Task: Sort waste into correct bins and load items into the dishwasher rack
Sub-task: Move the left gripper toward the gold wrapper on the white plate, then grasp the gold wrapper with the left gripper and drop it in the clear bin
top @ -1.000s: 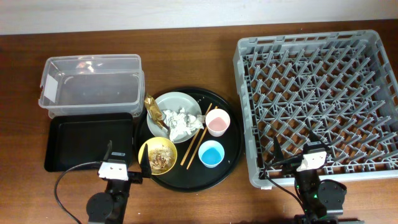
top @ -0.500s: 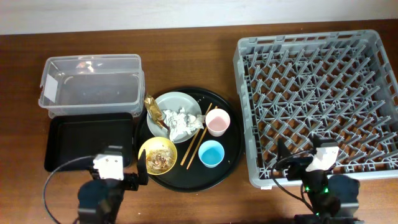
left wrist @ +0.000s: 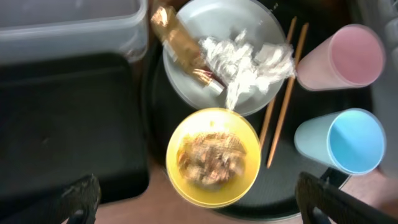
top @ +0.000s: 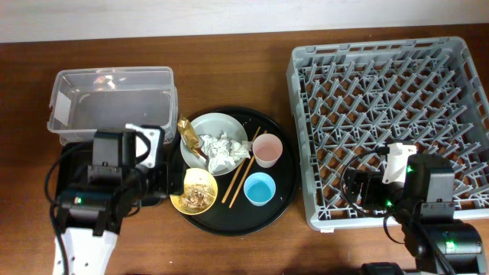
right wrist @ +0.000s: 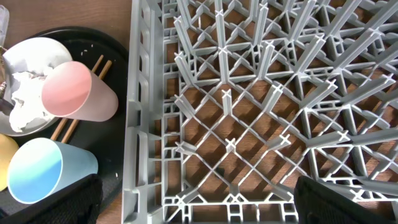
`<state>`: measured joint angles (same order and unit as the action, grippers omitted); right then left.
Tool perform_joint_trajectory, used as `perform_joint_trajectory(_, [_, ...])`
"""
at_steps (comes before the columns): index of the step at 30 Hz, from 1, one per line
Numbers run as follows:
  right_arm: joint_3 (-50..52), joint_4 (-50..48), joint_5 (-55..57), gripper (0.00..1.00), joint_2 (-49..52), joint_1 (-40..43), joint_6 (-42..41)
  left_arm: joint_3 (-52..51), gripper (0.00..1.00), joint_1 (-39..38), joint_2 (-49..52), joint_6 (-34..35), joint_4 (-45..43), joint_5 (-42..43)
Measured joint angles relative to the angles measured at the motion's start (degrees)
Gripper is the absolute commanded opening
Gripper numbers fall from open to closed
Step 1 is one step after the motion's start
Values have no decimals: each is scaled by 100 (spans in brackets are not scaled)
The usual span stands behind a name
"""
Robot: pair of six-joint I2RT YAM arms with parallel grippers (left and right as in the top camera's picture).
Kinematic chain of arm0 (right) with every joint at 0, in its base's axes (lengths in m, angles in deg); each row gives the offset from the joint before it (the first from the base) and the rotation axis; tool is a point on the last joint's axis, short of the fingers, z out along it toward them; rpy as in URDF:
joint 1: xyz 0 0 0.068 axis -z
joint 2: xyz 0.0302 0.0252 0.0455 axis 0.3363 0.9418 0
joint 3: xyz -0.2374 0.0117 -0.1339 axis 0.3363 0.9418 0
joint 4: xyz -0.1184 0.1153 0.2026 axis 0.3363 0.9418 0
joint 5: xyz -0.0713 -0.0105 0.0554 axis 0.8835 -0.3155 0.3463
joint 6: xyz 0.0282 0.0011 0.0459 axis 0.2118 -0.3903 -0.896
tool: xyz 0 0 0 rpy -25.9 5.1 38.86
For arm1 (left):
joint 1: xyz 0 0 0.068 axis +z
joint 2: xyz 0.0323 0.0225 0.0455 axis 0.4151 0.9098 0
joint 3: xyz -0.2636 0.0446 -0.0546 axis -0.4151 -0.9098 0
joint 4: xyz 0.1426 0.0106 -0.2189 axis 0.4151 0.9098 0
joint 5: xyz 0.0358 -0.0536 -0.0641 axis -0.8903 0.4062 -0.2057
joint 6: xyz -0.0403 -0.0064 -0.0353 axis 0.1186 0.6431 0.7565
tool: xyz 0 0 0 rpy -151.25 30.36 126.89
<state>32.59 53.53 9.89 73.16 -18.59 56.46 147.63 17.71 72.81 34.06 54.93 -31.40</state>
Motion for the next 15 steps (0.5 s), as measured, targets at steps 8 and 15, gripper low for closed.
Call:
perform_joint_trajectory(8, [0, 17, 0, 99, 2, 0, 0, 52, 92, -15, 1858, 83, -1657, 302])
perform_joint_trajectory(15, [0, 13, 0, 99, 4, 0, 0, 63, 81, -560, 3453, 142, -2339, 275])
